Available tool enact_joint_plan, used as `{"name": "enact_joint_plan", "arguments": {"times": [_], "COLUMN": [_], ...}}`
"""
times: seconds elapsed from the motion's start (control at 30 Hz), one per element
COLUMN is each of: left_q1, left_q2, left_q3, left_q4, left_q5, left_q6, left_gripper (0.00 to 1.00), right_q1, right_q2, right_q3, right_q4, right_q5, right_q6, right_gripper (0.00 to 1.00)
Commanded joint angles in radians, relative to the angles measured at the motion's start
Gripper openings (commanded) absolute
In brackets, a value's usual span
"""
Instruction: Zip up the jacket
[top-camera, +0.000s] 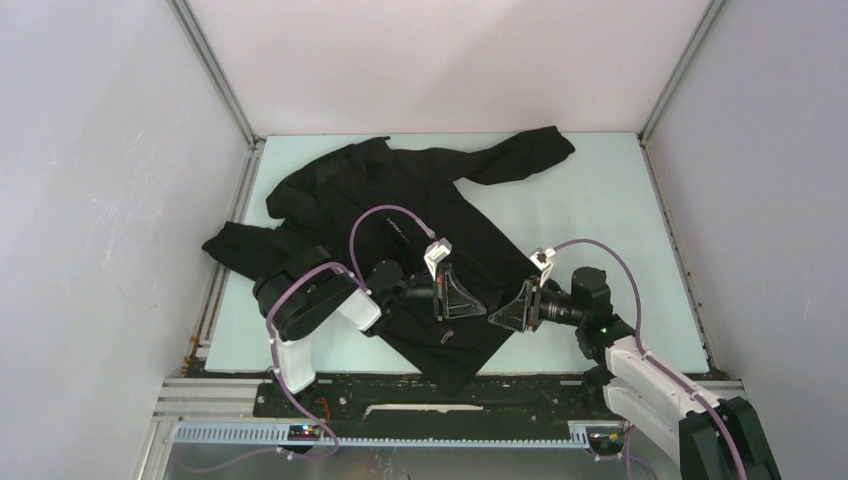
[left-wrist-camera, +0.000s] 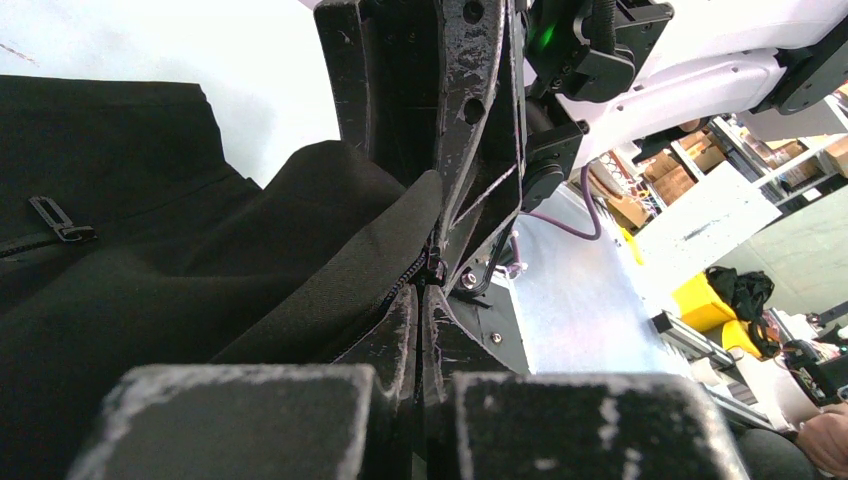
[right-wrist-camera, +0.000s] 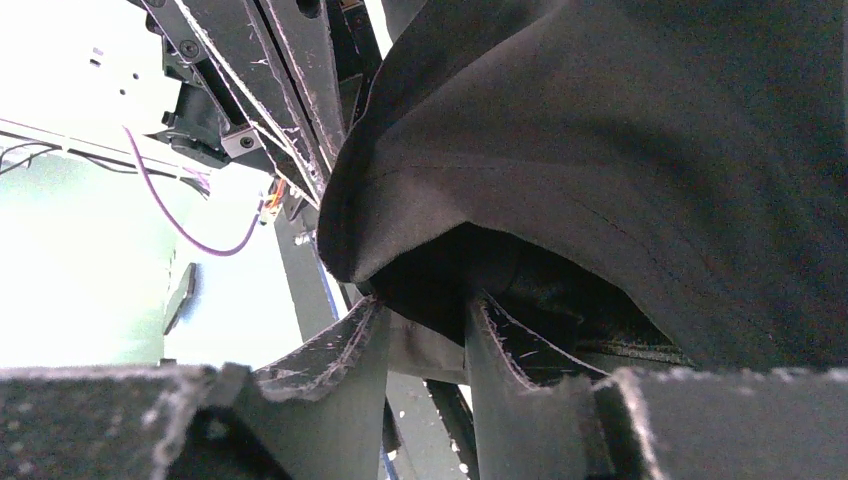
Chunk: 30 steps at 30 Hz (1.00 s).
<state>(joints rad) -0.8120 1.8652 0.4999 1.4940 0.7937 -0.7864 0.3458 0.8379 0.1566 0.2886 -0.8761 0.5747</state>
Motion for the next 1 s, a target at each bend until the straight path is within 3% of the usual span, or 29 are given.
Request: {"name": "enact_joint_plan", "arguments": {"times": [0.0, 0.17, 0.33, 0.5, 0.6, 0.67, 0.73, 0.83, 0.9, 0.97], "left_q1": [-0.003, -0.002, 0.004, 0.022, 0.031, 0.031, 0.03, -0.011, -0.101, -0.202], "left_q2": [0.007, -0.006, -0.073, -0.163, -0.225, -0.29, -0.38, -0.57, -0.715, -0.843], "left_q3": [0.048, 0.043, -0.007, -0.072, -0.12, -0.159, -0.188, -0.184, -0.141, -0.103], "left_q4": [0.096, 0.096, 0.079, 0.012, -0.034, -0.086, -0.206, -0.563, -0.872, -1.053], "left_q5": [0.017, 0.011, -0.048, -0.117, -0.193, -0.262, -0.35, -0.539, -0.778, -0.966], "left_q6": [-0.005, -0.006, 0.01, 0.024, 0.011, 0.001, -0.006, 0.032, 0.094, 0.126], "left_gripper": [0.0, 0.0, 0.23, 0.36, 0.6, 0.62, 0.61, 0.53, 0.53, 0.53], "right_q1": [0.012, 0.018, 0.026, 0.034, 0.034, 0.034, 0.034, 0.032, 0.032, 0.031], "right_q2": [0.004, 0.013, 0.041, 0.045, 0.032, 0.032, 0.04, 0.054, 0.062, 0.071], "right_q3": [0.045, 0.048, 0.056, 0.059, 0.058, 0.057, 0.057, 0.057, 0.058, 0.058], "right_q4": [0.063, 0.069, 0.07, 0.063, 0.051, 0.048, 0.051, 0.058, 0.059, 0.061], "right_q5": [0.009, 0.013, 0.019, 0.028, 0.038, 0.043, 0.043, 0.043, 0.048, 0.051], "right_q6": [-0.018, -0.021, -0.027, -0.03, -0.035, -0.034, -0.032, -0.031, -0.027, -0.026], "right_gripper": [0.33, 0.0, 0.0, 0.0, 0.0, 0.0, 0.0, 0.0, 0.0, 0.0]}}
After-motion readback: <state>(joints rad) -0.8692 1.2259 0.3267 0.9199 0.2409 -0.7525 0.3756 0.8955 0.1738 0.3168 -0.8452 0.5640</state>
